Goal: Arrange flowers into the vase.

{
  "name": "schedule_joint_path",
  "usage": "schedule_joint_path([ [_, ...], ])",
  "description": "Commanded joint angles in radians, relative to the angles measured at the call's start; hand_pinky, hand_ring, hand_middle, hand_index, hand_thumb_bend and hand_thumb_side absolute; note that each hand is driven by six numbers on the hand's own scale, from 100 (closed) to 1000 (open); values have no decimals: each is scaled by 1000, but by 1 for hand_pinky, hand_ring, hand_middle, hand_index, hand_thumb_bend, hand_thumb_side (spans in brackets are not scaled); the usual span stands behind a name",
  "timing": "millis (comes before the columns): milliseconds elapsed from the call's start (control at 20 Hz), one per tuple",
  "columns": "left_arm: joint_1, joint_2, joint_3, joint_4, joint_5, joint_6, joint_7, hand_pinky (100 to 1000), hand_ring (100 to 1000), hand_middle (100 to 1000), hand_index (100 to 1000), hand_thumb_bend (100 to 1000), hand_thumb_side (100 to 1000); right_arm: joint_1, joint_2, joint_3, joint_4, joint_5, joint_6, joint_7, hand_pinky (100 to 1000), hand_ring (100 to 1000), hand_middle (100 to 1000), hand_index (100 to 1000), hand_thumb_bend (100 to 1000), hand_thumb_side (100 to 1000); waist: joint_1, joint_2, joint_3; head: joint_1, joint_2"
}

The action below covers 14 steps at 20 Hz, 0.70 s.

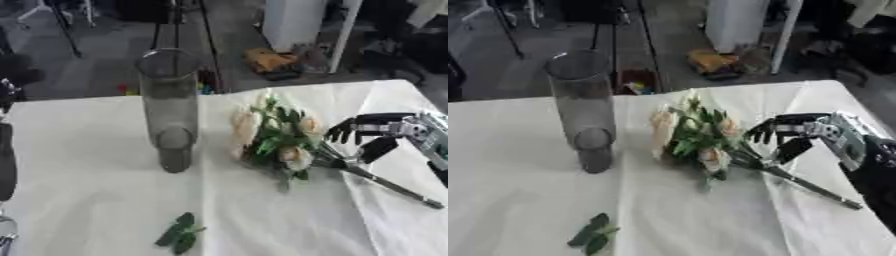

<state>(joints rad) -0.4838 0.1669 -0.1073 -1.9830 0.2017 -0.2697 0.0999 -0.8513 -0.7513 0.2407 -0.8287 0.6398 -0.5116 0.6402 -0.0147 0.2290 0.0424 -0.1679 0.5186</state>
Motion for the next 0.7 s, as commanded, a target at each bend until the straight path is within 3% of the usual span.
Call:
schedule_joint_path([
  [50, -15, 3, -2, -17, 3, 0, -3, 695, 695, 883, 929, 385, 888, -9, -25, -12, -1, 12, -55, 46, 633, 779, 788, 946, 517, 758, -1, -14, 0, -4, 0],
  [700, -18, 1, -3, -17, 5, 1, -7, 696, 696, 884, 930, 381, 893, -2, -17, -14, 16, 22, -53, 73, 594, 749, 742, 916, 497, 740, -3, -7, 13, -12, 4],
])
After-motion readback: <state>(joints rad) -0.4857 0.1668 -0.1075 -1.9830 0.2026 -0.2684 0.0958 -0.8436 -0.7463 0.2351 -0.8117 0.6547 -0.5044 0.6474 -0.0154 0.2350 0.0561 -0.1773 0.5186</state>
